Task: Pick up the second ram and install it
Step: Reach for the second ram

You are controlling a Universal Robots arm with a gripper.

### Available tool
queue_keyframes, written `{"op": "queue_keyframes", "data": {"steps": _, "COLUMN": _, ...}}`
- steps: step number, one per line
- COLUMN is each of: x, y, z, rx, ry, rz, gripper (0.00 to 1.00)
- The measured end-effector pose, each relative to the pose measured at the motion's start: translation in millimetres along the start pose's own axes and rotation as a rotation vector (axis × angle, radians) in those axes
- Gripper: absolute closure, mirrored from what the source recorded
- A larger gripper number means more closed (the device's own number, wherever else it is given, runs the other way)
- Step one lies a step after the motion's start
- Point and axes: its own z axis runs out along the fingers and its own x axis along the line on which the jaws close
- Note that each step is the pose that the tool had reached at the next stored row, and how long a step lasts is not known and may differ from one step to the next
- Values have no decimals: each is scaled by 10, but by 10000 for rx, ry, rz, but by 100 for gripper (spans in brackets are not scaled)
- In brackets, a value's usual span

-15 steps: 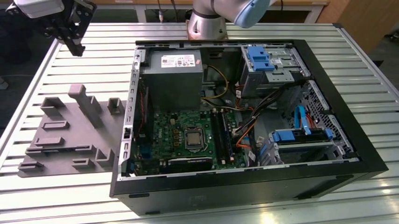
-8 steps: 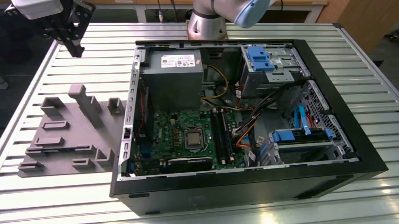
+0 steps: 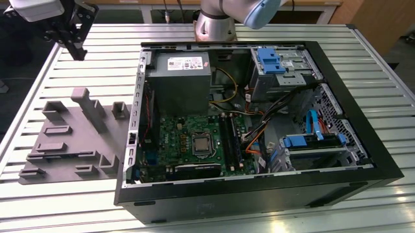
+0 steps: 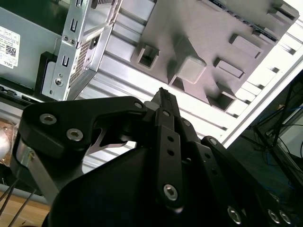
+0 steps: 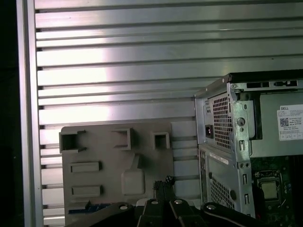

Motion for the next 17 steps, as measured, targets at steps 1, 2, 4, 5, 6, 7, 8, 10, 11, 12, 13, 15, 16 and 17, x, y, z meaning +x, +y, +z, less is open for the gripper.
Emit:
{"op": "queue_keyframes", "data": {"steps": 1, "x": 1, "y": -3, "z": 0, "rx": 0, "ry": 0, "rz": 0, "gripper": 89}}
{"op": "queue_keyframes", "data": {"steps": 2, "x": 2, "y": -7, "z": 0, "rx": 0, "ry": 0, "rz": 0, "gripper": 89}}
{"op": "queue_keyframes", "data": {"steps": 4, "x": 5, "y": -13, "z": 1, "rx": 0, "ry": 0, "rz": 1, "gripper": 89}}
{"op": "queue_keyframes", "data": {"steps": 5, "x": 7, "y": -17, "z": 1, "rx": 0, "ry": 0, "rz": 0, "gripper": 89}}
{"op": "queue_keyframes", "data": {"steps": 6, "x": 8, "y": -20, "z": 1, "rx": 0, "ry": 0, "rz": 0, "gripper": 89}}
{"op": "queue_keyframes", "data": {"steps": 7, "x": 10, "y": -24, "z": 1, "rx": 0, "ry": 0, "rz": 0, "gripper": 89}}
{"op": "queue_keyframes", "data": {"steps": 8, "x": 12, "y": -27, "z": 1, "rx": 0, "ry": 0, "rz": 1, "gripper": 89}}
{"op": "queue_keyframes", "data": {"steps": 10, "x": 15, "y": -33, "z": 2, "rx": -2, "ry": 0, "rz": 0, "gripper": 89}}
{"op": "queue_keyframes", "data": {"steps": 11, "x": 17, "y": -36, "z": 1, "rx": -1, "ry": 0, "rz": 0, "gripper": 89}}
{"op": "queue_keyframes", "data": {"steps": 12, "x": 18, "y": -39, "z": 2, "rx": -1, "ry": 0, "rz": 0, "gripper": 89}}
{"op": "queue_keyframes", "data": {"steps": 13, "x": 20, "y": -42, "z": 2, "rx": -1, "ry": 0, "rz": 0, "gripper": 89}}
{"op": "queue_keyframes", "data": {"steps": 15, "x": 26, "y": -48, "z": 3, "rx": -2, "ry": 0, "rz": 0, "gripper": 89}}
{"op": "queue_keyframes", "data": {"steps": 16, "x": 29, "y": -51, "z": 3, "rx": -2, "ry": 0, "rz": 0, "gripper": 89}}
{"op": "queue_keyframes", "data": {"steps": 17, "x": 30, "y": -54, "z": 3, "rx": -2, "ry": 0, "rz": 0, "gripper": 89}}
